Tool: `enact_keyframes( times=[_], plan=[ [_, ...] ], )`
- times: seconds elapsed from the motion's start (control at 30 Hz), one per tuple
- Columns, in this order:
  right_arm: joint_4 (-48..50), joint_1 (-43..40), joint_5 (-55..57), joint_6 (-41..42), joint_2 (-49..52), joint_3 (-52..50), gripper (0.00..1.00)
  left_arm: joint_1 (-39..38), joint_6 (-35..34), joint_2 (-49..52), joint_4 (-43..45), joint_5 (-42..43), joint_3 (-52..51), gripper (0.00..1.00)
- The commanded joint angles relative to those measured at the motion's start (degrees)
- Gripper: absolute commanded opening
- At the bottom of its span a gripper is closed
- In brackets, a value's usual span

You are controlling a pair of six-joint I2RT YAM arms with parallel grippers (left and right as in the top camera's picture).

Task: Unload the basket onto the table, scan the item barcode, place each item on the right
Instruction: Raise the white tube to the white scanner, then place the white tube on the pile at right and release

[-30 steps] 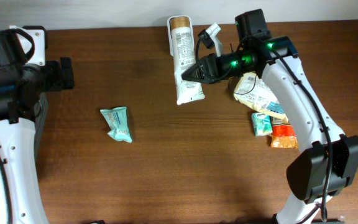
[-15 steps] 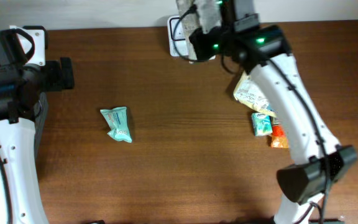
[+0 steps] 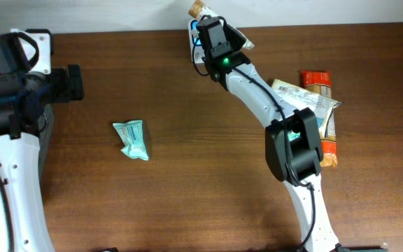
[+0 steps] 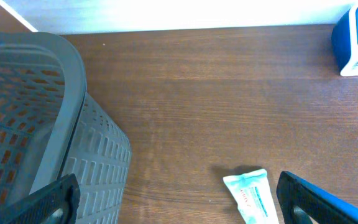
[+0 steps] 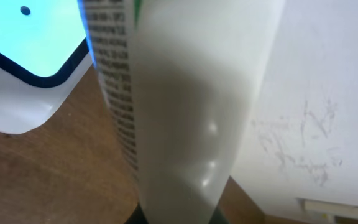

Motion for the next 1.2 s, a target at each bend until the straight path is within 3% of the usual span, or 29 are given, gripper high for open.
enact_keyframes(
  times=[0.0, 0.47, 0.63, 0.73, 0.93, 1.03, 1.17],
  plan=[
    [5.07, 0.00, 4.13, -2.01, 2.01, 1.51, 0.04, 0.04, 0.76, -0.46, 0.07, 0.42, 0.15, 0.99],
    [8.09, 0.74, 7.19, -2.19, 3.52, 1.51, 0.04, 0.04, 0.74, -0.46, 0.09, 0.42, 0.15, 0.99],
    [5.81, 1.22, 6.32, 1.38, -0.92, 1.51, 0.04, 0.04, 0.74, -0.46, 0.07, 0.42, 0.15, 0.99],
    [-7.02, 1.22, -3.04, 13.31, -8.76, 1.51, 0.04, 0.04, 0.74, -0.46, 0.07, 0.42, 0.15, 0.99],
    [-42.51, -0.52, -32.04, 40.48, -25.86, 1.51, 0.04, 0.04, 0.74, -0.46, 0.07, 0.42, 0.15, 0.99],
    [-59.43, -2.78, -38.80, 44.61, -25.94, 0.79, 0.04, 0.04, 0.76, -0.46, 0.07, 0.42, 0.15, 0.99],
    [-61.75, -4.28, -39.19, 45.75, -24.52, -9.92, 0.04, 0.04, 0.74, -0.46, 0.07, 0.42, 0.15, 0.99]
  ],
)
